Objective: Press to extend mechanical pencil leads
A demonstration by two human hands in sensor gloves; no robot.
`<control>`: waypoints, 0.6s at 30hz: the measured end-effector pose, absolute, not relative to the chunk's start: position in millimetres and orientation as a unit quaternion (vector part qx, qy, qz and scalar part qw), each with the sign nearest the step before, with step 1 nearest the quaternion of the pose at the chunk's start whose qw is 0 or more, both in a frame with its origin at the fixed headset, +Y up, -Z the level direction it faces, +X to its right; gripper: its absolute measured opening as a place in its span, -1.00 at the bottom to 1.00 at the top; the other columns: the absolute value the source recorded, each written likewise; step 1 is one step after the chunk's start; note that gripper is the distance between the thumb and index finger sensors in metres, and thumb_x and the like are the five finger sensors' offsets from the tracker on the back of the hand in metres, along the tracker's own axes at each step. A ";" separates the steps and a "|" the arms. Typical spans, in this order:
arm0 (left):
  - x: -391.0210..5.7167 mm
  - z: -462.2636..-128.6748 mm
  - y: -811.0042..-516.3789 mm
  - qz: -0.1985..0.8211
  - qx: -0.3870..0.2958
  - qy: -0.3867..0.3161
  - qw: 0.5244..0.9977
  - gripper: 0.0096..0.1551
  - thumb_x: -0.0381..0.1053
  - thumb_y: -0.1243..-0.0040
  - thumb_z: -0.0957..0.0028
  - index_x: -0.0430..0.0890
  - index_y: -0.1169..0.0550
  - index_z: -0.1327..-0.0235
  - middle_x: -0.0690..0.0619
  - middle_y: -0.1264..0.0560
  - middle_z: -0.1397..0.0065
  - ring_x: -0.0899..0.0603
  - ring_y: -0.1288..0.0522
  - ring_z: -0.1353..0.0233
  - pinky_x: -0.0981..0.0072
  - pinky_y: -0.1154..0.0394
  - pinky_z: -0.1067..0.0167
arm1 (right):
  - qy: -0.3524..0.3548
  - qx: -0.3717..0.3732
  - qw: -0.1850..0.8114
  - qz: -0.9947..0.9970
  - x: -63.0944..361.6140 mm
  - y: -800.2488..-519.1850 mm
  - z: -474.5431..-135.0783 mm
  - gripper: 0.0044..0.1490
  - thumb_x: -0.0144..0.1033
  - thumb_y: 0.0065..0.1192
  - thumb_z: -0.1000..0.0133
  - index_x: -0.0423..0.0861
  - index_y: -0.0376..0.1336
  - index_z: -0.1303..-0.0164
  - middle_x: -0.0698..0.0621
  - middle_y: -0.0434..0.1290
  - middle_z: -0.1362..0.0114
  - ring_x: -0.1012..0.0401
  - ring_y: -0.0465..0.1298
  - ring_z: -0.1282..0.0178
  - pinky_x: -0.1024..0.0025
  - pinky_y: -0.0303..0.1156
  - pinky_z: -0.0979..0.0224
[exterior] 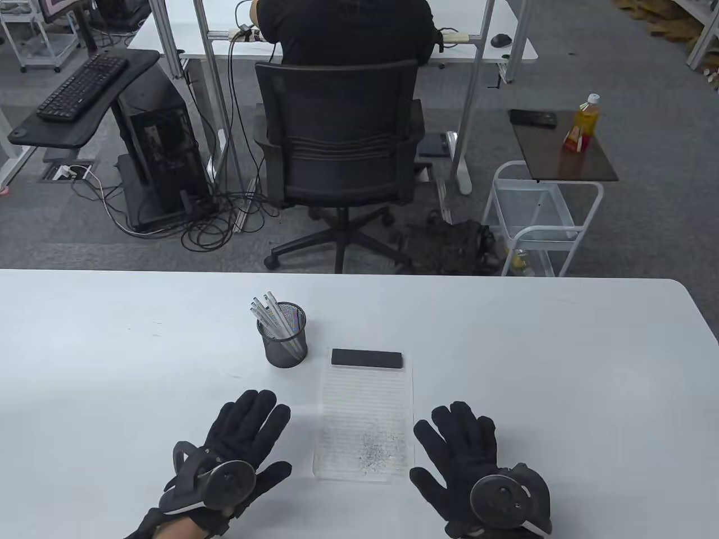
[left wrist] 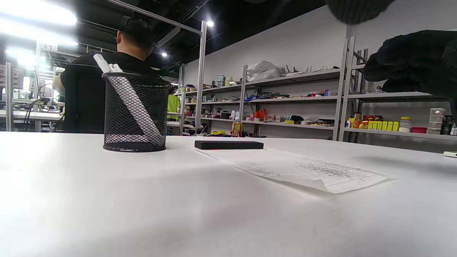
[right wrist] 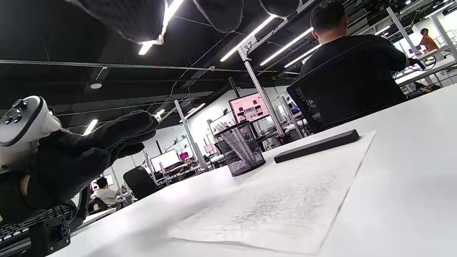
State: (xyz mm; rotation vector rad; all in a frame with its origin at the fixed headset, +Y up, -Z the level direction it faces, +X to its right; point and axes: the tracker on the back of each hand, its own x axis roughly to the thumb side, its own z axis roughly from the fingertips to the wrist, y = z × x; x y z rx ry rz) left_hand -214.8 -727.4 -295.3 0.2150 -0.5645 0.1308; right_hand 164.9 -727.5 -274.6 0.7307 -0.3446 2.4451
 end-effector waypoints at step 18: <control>-251.7 -343.8 -696.4 0.203 0.092 -0.060 0.973 -0.07 0.34 -0.16 0.01 -0.10 -0.31 -0.58 -0.15 -0.30 -0.62 -0.35 -0.35 -0.54 -0.29 -0.24 -0.46 | -0.154 0.271 0.284 0.907 173.4 -713.8 -268.8 -0.11 0.13 0.19 -0.20 -0.12 0.15 -0.66 -0.35 0.07 -0.70 -0.44 -0.07 -0.68 -0.62 -0.26 -0.44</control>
